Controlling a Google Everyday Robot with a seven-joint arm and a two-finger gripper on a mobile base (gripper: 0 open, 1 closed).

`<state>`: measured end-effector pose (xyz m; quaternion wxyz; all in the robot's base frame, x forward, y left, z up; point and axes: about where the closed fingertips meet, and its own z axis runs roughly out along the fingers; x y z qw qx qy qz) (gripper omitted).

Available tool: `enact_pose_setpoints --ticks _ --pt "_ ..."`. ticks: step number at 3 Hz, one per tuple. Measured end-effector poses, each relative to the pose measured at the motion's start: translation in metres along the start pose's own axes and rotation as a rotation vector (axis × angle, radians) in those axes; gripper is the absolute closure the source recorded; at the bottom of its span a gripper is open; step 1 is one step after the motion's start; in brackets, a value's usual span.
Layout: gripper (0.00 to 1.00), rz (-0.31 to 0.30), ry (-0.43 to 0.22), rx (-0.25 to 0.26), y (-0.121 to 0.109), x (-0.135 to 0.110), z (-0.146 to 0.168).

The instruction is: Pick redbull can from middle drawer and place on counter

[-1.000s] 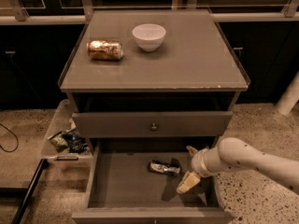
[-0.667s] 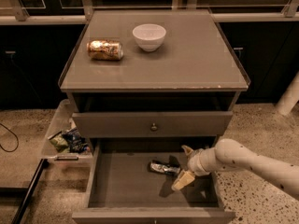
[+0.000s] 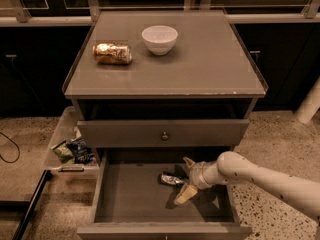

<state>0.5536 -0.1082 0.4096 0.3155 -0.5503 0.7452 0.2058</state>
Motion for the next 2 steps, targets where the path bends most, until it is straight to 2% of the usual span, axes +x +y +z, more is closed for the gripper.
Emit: enact_pose_setpoints --ticks 2 --pt "0.0 -0.041 -0.021 0.003 -0.006 0.004 0.029"
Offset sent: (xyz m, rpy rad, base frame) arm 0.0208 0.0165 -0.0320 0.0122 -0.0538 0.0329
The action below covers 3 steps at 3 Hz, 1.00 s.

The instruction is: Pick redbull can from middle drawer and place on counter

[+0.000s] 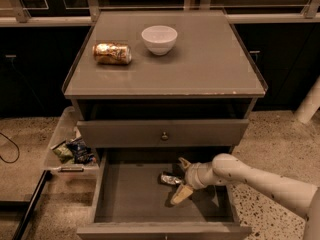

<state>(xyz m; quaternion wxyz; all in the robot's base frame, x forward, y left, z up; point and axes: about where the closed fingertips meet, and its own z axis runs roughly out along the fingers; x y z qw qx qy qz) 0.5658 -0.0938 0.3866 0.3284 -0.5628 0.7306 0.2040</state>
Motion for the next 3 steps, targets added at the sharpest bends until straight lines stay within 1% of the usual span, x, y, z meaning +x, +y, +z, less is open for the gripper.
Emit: enact_pose_setpoints --ticks 1,2,3 --pt "0.0 0.009 0.001 -0.032 -0.0032 0.0029 0.0116" --pt "0.17 0.01 0.001 -0.036 -0.0038 0.0028 0.0125" --pt "0.41 0.01 0.001 -0.036 -0.0038 0.0028 0.0126"
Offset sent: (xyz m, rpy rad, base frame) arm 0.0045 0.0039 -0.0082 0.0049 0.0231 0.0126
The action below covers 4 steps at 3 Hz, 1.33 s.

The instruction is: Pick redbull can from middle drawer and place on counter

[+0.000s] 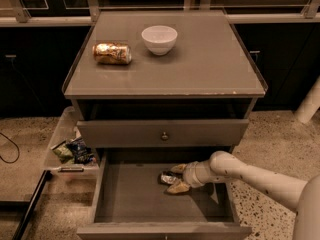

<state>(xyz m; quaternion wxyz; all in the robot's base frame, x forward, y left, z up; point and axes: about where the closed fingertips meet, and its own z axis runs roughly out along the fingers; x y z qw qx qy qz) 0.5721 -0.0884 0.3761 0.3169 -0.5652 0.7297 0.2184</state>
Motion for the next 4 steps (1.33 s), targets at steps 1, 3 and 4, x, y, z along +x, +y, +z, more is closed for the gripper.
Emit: enact_pose_setpoints --ticks 1,3,4 --pt "0.64 0.0 0.0 0.0 0.0 0.0 0.0" --pt "1.0 0.0 0.0 -0.001 0.0002 0.0 0.0001" --pt "1.0 0.005 0.003 -0.006 0.0022 0.0 -0.0001"
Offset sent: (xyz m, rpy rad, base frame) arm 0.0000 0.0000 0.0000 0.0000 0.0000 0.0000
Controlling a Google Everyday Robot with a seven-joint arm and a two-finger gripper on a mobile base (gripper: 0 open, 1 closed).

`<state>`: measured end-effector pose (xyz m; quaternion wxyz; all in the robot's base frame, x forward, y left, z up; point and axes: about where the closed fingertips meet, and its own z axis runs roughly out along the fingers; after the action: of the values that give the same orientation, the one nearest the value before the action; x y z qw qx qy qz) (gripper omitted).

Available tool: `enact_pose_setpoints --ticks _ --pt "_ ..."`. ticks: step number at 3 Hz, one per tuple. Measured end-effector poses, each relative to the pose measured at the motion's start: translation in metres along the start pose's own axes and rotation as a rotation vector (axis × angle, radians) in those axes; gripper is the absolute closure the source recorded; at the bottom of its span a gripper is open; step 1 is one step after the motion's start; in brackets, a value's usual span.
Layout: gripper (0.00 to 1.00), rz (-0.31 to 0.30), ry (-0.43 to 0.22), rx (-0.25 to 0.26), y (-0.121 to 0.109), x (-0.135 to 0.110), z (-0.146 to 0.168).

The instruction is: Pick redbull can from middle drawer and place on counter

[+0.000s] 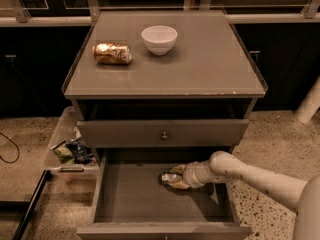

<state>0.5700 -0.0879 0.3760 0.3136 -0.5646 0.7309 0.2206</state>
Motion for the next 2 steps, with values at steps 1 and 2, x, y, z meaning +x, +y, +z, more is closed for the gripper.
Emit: enact_pose_setpoints --ticks 1,2 --pt "1.0 0.011 0.002 -0.007 0.007 -0.008 -0.027" --pt "1.0 -0.018 0.003 0.009 0.013 -0.03 -0.078"
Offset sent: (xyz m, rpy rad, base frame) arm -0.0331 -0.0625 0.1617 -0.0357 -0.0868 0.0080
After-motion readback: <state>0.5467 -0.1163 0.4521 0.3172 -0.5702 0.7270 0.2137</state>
